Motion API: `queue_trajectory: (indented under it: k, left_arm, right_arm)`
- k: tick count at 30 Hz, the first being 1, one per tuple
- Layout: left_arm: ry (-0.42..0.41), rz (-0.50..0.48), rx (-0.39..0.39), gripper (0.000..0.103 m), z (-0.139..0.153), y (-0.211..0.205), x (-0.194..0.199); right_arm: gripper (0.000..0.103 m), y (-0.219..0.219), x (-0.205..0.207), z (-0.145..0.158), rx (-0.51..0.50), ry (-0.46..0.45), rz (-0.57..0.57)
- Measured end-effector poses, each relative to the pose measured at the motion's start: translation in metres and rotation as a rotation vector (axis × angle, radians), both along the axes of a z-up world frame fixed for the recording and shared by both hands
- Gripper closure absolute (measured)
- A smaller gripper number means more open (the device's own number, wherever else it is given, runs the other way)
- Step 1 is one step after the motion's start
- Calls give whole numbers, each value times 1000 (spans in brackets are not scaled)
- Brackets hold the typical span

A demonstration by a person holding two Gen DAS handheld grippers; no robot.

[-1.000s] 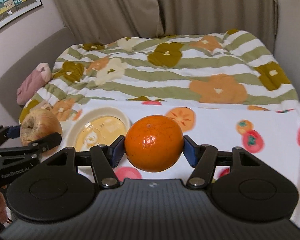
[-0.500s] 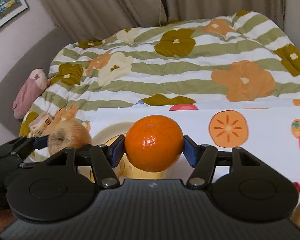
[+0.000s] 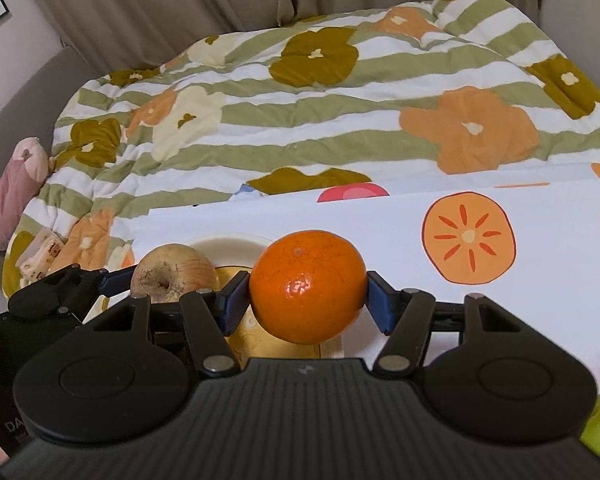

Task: Organize fruits
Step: 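Lower the apple onto the duck plate with the left tool while the right tool places the orange beside it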

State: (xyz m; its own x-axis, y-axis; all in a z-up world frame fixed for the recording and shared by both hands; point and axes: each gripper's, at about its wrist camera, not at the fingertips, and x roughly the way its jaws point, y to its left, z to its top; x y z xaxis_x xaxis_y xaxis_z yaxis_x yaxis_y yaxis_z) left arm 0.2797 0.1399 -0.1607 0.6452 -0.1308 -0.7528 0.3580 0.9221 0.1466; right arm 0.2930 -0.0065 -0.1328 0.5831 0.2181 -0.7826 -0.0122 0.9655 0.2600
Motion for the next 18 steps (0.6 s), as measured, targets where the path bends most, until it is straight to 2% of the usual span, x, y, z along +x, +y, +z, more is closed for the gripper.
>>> queue_trajectory:
  k: [3, 5, 10, 18]
  left_arm:
    - [-11, -26, 5, 21, 3, 1, -3]
    - [-25, -39, -7, 4, 10, 5, -8]
    - [-29, -42, -15, 3, 24, 14, -25]
    - [-16, -19, -43, 3, 31, 20, -46]
  right_arm:
    - [27, 1, 1, 1, -1, 2, 2]
    - [27, 3, 1, 2, -4, 1, 16]
    - [27, 9, 1, 2, -36, -16, 103]
    - [27, 30, 1, -10, -147, -62, 307]
